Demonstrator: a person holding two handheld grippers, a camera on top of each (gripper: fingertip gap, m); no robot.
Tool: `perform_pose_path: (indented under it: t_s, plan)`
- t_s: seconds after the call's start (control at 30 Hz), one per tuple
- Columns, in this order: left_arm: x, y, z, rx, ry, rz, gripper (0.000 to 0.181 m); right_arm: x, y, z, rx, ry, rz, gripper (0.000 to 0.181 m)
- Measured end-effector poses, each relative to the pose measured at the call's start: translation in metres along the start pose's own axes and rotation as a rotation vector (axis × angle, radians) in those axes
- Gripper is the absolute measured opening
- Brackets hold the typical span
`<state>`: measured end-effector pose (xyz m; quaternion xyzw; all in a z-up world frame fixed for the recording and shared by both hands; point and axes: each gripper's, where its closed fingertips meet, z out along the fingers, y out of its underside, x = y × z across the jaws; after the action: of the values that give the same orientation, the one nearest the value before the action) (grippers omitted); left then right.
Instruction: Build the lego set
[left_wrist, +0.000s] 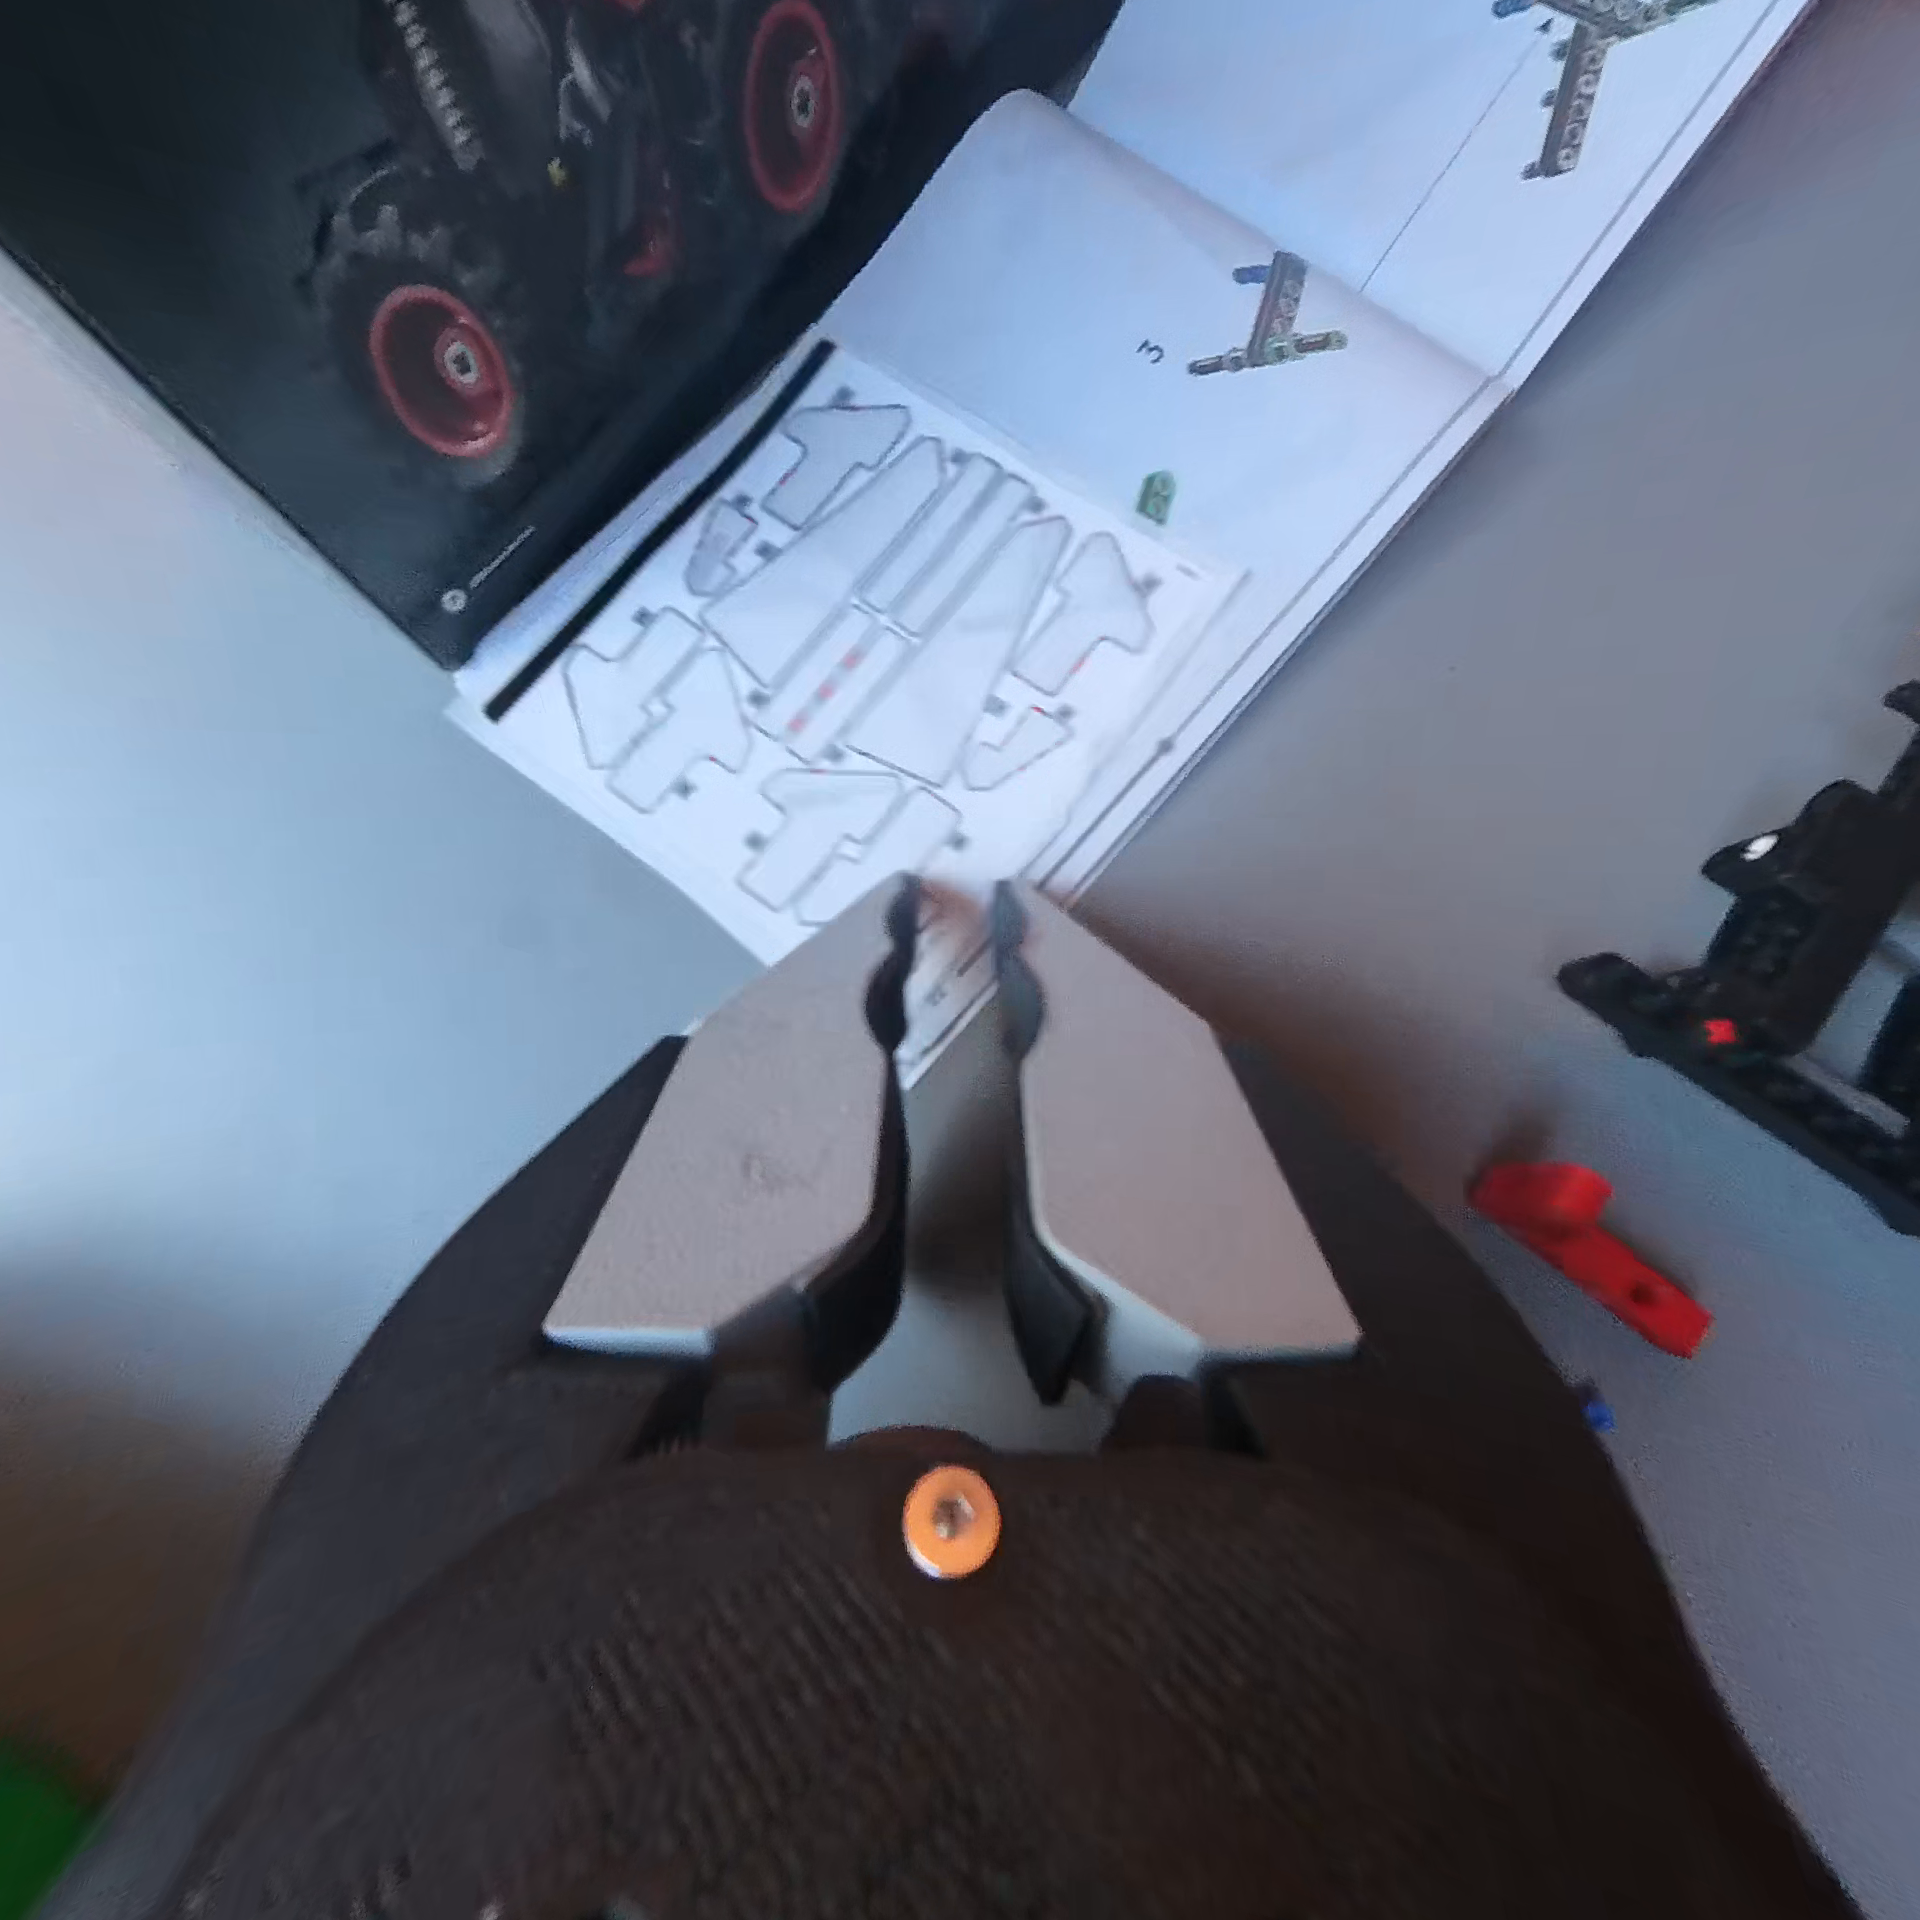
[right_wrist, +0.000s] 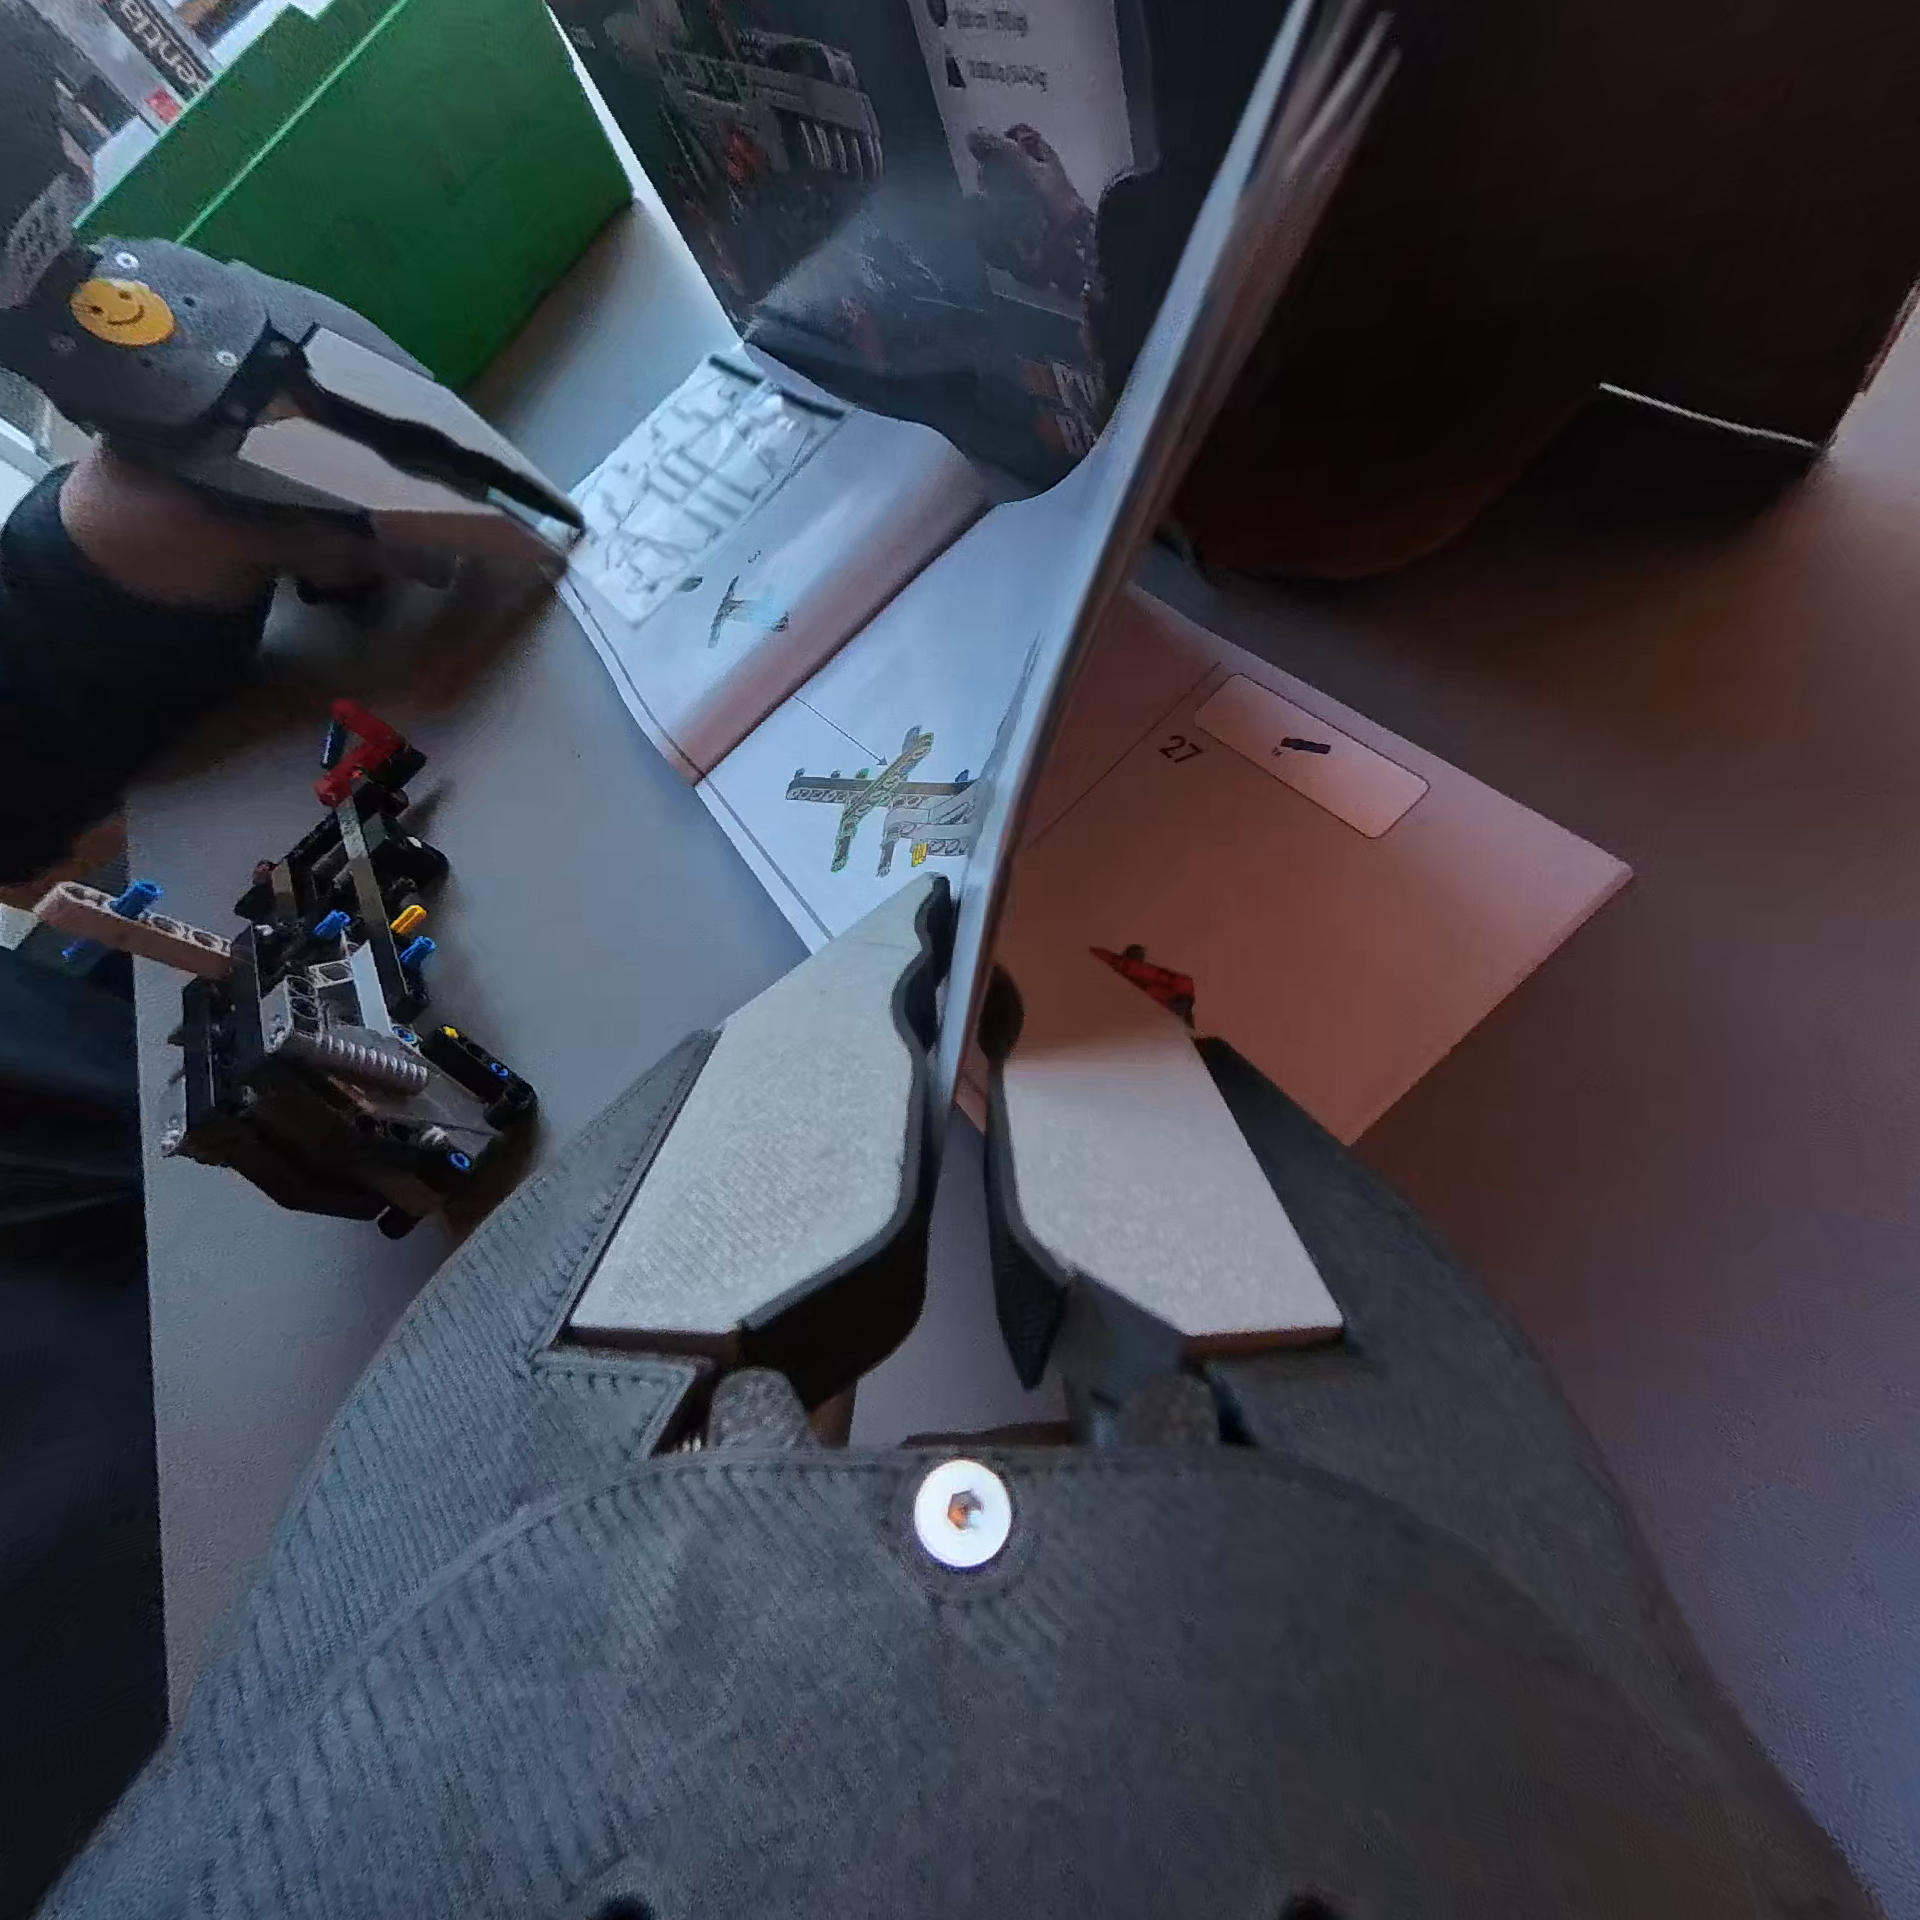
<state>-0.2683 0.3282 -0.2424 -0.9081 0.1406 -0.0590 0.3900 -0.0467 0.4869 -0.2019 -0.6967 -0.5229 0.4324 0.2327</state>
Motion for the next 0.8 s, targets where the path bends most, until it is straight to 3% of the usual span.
perform_pose_path:
  t_s: [0.03, 0.27, 0.37, 0.47, 0.53, 0.57, 0.6, 0.73, 0.8]
  plan:
    - [-0.003, 0.001, -0.001, -0.002, -0.011, 0.007, 0.000, 0.001, 0.001, 0.000, -0.003, 0.000, 0.003, 0.000]
    - [-0.019, 0.000, -0.004, 0.006, -0.109, 0.011, 0.001, 0.004, -0.001, -0.006, 0.013, 0.021, 0.005, 0.000]
    - [0.014, -0.033, -0.009, 0.168, 0.096, -0.040, 0.007, 0.001, -0.004, -0.009, 0.025, 0.005, -0.009, 0.000]
    - [0.033, -0.062, 0.000, 0.176, 0.186, -0.084, 0.007, -0.001, -0.004, -0.009, 0.025, -0.013, -0.010, 0.000]
    - [0.017, -0.061, 0.024, 0.085, 0.030, 0.036, 0.003, 0.001, -0.002, -0.009, 0.016, -0.004, -0.016, 0.000]
    - [0.010, -0.042, 0.037, -0.051, -0.021, 0.089, 0.002, 0.002, -0.001, -0.010, 0.013, 0.002, -0.017, 0.000]
    - [0.003, -0.035, 0.039, -0.091, -0.062, 0.112, 0.000, 0.003, -0.001, -0.011, 0.013, 0.008, -0.016, 0.000]
    - [-0.061, 0.007, -0.007, -0.371, -0.342, 0.125, 0.000, 0.007, 0.003, -0.013, -0.006, 0.032, -0.016, 0.000]
    - [-0.073, 0.012, -0.023, -0.383, -0.417, 0.110, 0.000, 0.005, 0.002, -0.014, -0.016, 0.047, -0.044, 0.000]
